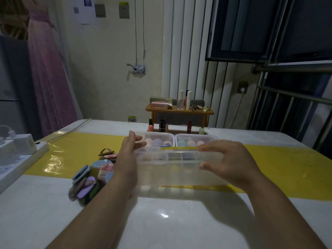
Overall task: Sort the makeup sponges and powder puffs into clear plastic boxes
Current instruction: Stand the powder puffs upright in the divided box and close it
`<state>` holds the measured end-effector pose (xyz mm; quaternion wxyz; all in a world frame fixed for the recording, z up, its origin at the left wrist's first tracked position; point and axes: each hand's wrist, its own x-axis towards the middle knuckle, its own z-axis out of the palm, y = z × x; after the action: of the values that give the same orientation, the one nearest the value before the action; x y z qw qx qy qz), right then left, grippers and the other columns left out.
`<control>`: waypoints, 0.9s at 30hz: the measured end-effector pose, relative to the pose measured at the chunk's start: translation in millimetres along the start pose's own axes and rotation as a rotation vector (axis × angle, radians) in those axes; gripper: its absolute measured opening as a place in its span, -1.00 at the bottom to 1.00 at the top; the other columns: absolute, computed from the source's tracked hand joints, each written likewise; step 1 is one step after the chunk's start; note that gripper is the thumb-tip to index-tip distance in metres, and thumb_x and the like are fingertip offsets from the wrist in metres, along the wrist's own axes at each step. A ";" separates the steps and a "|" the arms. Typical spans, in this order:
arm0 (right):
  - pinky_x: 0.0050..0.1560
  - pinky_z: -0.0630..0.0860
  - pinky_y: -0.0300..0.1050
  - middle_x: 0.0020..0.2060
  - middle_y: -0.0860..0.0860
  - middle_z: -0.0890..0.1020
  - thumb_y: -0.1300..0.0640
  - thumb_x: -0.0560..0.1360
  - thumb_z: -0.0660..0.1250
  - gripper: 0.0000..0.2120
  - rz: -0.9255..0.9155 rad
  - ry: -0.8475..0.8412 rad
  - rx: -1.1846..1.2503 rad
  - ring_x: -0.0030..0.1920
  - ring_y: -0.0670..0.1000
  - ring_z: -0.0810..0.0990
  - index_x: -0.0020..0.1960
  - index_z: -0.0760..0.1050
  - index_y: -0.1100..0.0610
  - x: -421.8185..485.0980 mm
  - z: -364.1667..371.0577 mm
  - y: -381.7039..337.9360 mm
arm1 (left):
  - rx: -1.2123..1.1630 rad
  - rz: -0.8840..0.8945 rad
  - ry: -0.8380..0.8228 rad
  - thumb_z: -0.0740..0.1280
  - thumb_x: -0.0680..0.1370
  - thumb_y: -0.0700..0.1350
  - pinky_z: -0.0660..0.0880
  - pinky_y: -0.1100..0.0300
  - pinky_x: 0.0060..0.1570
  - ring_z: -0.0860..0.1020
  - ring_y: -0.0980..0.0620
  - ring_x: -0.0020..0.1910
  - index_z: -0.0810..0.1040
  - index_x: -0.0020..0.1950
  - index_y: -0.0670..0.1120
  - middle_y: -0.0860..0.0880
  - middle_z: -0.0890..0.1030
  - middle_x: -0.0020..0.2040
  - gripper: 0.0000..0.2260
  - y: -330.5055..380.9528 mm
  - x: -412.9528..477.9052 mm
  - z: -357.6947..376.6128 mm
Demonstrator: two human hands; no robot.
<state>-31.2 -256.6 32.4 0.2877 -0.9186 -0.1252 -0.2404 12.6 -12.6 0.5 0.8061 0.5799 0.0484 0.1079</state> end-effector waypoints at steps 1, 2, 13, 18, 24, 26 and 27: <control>0.18 0.46 -0.18 0.09 -0.22 0.66 0.04 0.23 0.66 -0.59 0.020 -0.022 0.012 0.14 -0.18 0.57 0.04 0.68 -0.19 0.1 -1.1 -0.2 | 0.000 0.016 -0.010 0.07 0.63 0.26 0.55 -0.05 -0.07 0.58 -0.15 0.09 0.53 0.17 -0.05 -0.11 0.60 0.15 -0.55 0.2 -2.0 0.6; 0.18 0.47 -0.16 0.09 -0.22 0.66 0.04 0.22 0.66 -0.60 0.037 -0.039 0.026 0.13 -0.18 0.57 0.01 0.68 -0.19 0.5 -2.5 -1.0 | -0.002 0.038 -0.012 0.06 0.63 0.26 0.56 -0.04 -0.07 0.58 -0.14 0.08 0.53 0.18 -0.06 -0.11 0.59 0.15 -0.53 0.5 -3.5 0.9; -0.04 0.52 -0.20 -0.09 -0.35 0.60 0.06 0.26 0.63 -0.66 0.074 0.016 0.120 -0.03 -0.18 0.58 -0.03 0.66 -0.22 0.9 -2.5 0.4 | -0.082 0.153 -0.108 0.23 0.48 0.02 0.53 0.07 -0.17 0.58 -0.11 -0.05 0.46 -0.04 -0.06 -0.17 0.58 0.04 -0.82 -4.3 5.0 -9.7; 0.11 0.41 -0.19 -0.01 -0.26 0.58 0.03 0.33 0.59 -0.62 0.027 0.063 0.036 0.07 -0.18 0.48 0.13 0.67 -0.11 3.0 0.8 0.8 | -0.169 0.057 -0.020 0.11 0.54 -0.27 0.49 0.12 -0.20 0.54 -0.10 -0.19 0.41 -0.33 -0.11 -0.17 0.56 -0.20 -0.73 -6.8 7.0 -11.6; -0.01 0.43 -0.17 0.01 -0.14 0.59 0.01 0.37 0.56 -0.70 -0.004 0.252 0.083 0.05 -0.08 0.51 0.04 0.55 -0.06 5.7 9.8 0.7 | -0.088 -0.005 0.065 0.15 0.46 -0.36 0.51 0.13 -0.16 0.61 -0.13 -0.06 0.62 -0.19 -0.23 -0.07 0.68 -0.11 -0.76 -7.9 11.9 -10.0; -0.07 0.35 -0.19 0.00 -0.15 0.52 0.01 0.36 0.56 -0.70 -0.013 0.318 0.036 0.04 -0.09 0.43 -0.07 0.45 -0.04 7.6 12.4 1.8 | 0.014 0.004 0.106 0.21 0.47 -0.38 0.50 0.13 -0.15 0.63 -0.15 0.02 0.62 -0.27 -0.22 -0.10 0.69 0.01 -0.77 -9.7 18.2 -11.3; -0.04 0.33 -0.18 0.01 -0.15 0.49 0.02 0.36 0.56 -0.71 -0.024 0.347 -0.006 0.06 -0.09 0.41 -0.11 0.44 -0.03 8.2 13.7 3.4 | 0.049 0.019 0.116 0.21 0.47 -0.41 0.51 0.14 -0.16 0.63 -0.16 0.03 0.63 -0.29 -0.19 -0.12 0.69 0.05 -0.73 -10.9 20.4 -11.7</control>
<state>-17.9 -250.5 25.3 0.2993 -0.8626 -0.0836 -0.3991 31.4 -0.4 -12.6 0.7864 0.5927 0.0920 0.1478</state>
